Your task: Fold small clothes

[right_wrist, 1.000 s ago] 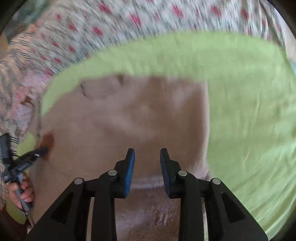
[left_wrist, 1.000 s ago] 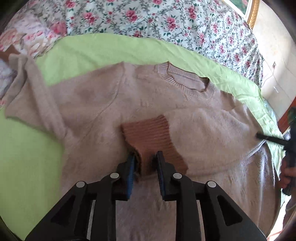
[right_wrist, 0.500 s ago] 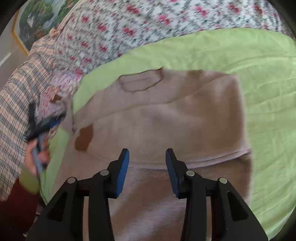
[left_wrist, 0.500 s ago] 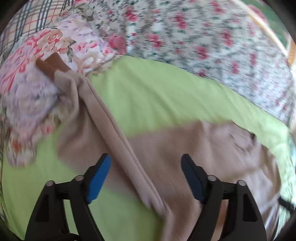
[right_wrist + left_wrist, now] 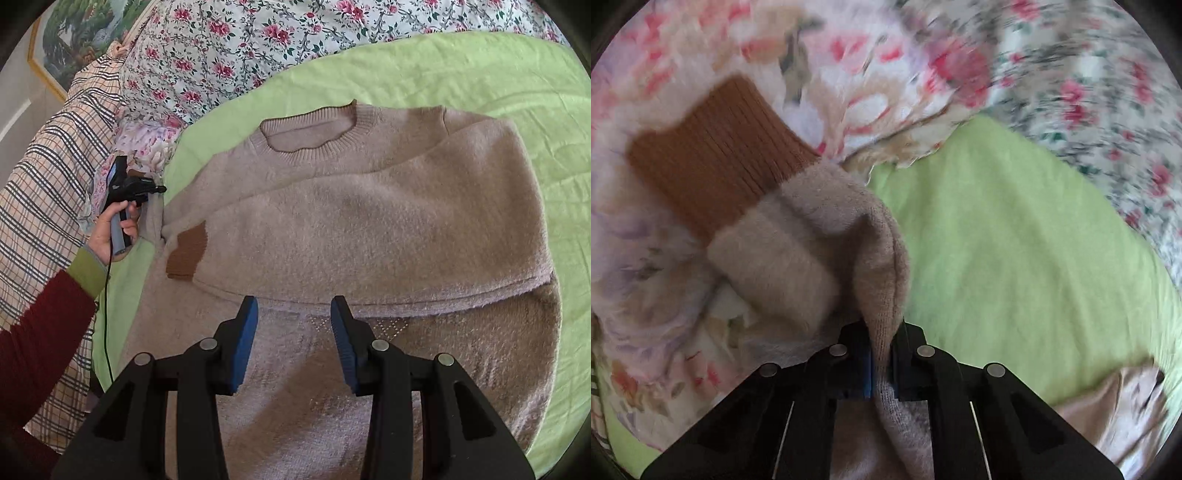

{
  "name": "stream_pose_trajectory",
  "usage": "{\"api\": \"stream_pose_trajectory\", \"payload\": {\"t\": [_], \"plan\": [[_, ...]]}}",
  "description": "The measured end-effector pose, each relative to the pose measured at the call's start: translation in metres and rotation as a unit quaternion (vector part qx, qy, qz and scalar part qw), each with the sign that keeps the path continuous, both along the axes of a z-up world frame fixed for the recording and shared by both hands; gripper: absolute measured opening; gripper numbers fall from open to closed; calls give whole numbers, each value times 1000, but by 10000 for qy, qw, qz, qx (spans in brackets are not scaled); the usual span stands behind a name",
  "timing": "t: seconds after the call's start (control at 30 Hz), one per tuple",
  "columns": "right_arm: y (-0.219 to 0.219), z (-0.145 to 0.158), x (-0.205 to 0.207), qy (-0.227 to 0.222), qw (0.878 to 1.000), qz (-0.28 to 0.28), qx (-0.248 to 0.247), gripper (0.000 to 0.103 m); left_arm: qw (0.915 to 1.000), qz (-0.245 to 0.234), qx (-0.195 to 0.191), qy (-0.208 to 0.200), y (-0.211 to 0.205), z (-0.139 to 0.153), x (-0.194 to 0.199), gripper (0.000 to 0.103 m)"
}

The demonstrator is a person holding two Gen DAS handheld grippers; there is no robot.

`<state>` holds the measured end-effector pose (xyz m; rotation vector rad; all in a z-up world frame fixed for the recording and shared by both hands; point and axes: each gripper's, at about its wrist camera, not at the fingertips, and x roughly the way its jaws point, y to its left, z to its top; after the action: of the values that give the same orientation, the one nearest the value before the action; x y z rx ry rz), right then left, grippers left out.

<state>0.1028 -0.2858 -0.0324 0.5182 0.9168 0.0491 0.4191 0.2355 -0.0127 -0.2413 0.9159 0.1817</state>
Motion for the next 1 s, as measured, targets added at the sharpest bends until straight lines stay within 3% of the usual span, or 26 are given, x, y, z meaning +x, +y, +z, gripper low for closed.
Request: {"api": "stream_pose_trajectory", "payload": {"t": [0.2, 0.27, 0.43, 0.5, 0.6, 0.7, 0.87, 0.93, 1.0], "plan": [[4, 4, -4, -107, 9999, -42, 49, 42, 9908, -1043, -59, -861, -55, 44, -71, 4], [3, 7, -8, -160, 9998, -106, 97, 42, 9828, -1484, -117, -1096, -84, 58, -95, 4], [-3, 12, -19, -237, 9993, -258, 165, 42, 9530, -2610, -397, -1483, -174, 80, -153, 4], [-10, 11, -24, -224, 9987, -380, 259, 42, 9383, -3075, -486, -1506, -205, 77, -168, 4], [-21, 9, -28, -218, 9975, -570, 349, 42, 9127, -3806, -279, -1459, -259, 66, -191, 4], [-29, 8, -28, -192, 9966, -728, 321, 42, 8951, -4285, -69, -1233, -300, 42, -203, 5], [-33, 9, -11, -128, 9966, -764, 283, 42, 8873, -4557, 70, -708, -324, 5, -202, 11], [-32, 12, 2, -147, 9974, -666, 240, 43, 8885, -4552, 103, -573, -322, -1, -206, 22], [-24, 18, 20, -207, 9985, -466, 191, 43, 8914, -4498, 40, -551, -310, -2, -216, 56]]}}
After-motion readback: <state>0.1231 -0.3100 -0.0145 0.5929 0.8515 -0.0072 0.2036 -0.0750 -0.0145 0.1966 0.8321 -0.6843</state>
